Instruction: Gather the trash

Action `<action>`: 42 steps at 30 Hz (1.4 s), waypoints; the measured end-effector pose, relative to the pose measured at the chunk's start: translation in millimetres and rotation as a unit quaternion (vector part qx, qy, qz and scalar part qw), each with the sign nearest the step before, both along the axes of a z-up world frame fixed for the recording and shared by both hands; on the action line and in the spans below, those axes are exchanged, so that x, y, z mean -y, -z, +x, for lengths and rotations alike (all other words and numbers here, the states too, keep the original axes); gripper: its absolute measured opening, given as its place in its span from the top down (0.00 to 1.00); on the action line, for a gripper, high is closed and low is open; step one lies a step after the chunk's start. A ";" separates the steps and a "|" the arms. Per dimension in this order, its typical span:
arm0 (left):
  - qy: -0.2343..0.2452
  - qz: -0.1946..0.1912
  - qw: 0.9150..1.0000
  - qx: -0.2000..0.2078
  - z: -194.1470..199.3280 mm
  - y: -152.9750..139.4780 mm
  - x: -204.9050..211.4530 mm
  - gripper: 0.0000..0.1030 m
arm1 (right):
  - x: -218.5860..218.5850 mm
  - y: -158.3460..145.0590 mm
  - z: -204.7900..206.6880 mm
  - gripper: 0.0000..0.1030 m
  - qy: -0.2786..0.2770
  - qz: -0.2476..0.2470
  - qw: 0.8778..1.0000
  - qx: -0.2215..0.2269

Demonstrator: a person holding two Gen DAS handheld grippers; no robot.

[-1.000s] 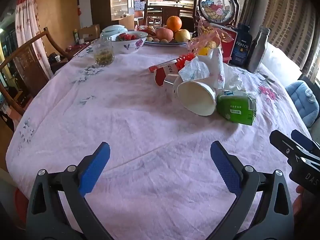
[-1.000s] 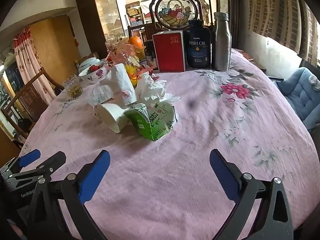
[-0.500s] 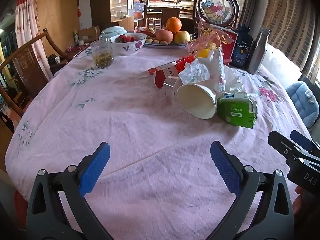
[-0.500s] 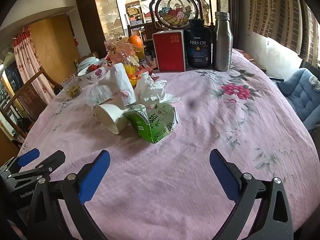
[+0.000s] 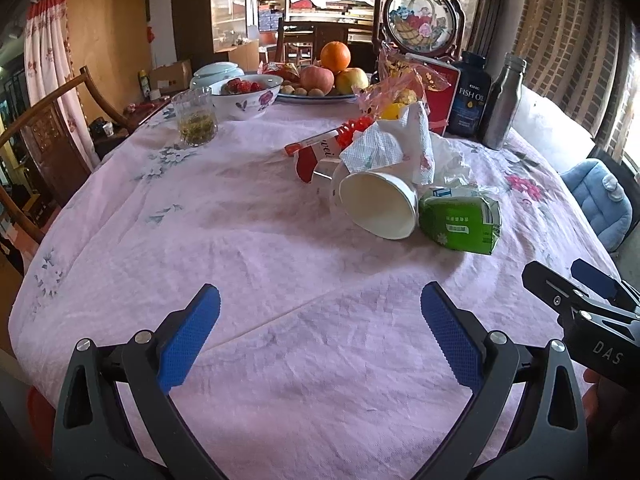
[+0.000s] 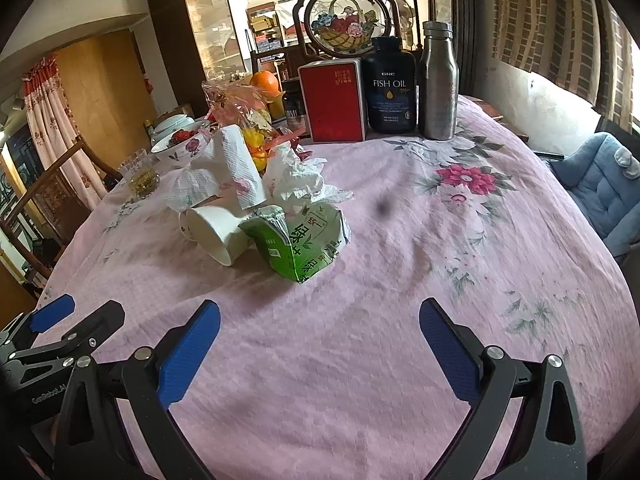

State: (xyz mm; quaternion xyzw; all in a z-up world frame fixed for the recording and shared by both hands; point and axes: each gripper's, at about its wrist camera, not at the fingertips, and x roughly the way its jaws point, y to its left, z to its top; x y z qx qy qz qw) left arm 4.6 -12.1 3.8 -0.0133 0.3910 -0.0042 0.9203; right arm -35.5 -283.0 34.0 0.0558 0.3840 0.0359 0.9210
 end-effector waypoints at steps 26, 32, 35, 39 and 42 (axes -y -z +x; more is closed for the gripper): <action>-0.001 -0.004 1.000 0.012 -7.6 -6.2 -1.6 0.06 | -5.7 0.3 -2.8 0.05 -0.008 0.002 1.000 -0.004; 0.001 -0.003 1.000 0.013 -8.5 -6.6 -0.9 0.06 | -5.2 0.7 -2.9 0.05 -0.008 0.003 1.000 -0.006; 0.001 -0.003 1.000 0.013 -8.5 -6.5 -0.5 0.06 | -5.2 0.9 -2.8 0.05 -0.008 0.004 1.000 -0.006; 0.001 -0.003 1.000 0.013 -8.6 -6.5 -0.4 0.06 | -5.2 1.4 -3.0 0.05 -0.008 0.003 1.000 -0.006; 0.001 -0.003 1.000 0.013 -8.6 -6.5 -0.4 0.06 | -5.1 1.6 -2.8 0.05 -0.008 0.004 1.000 -0.007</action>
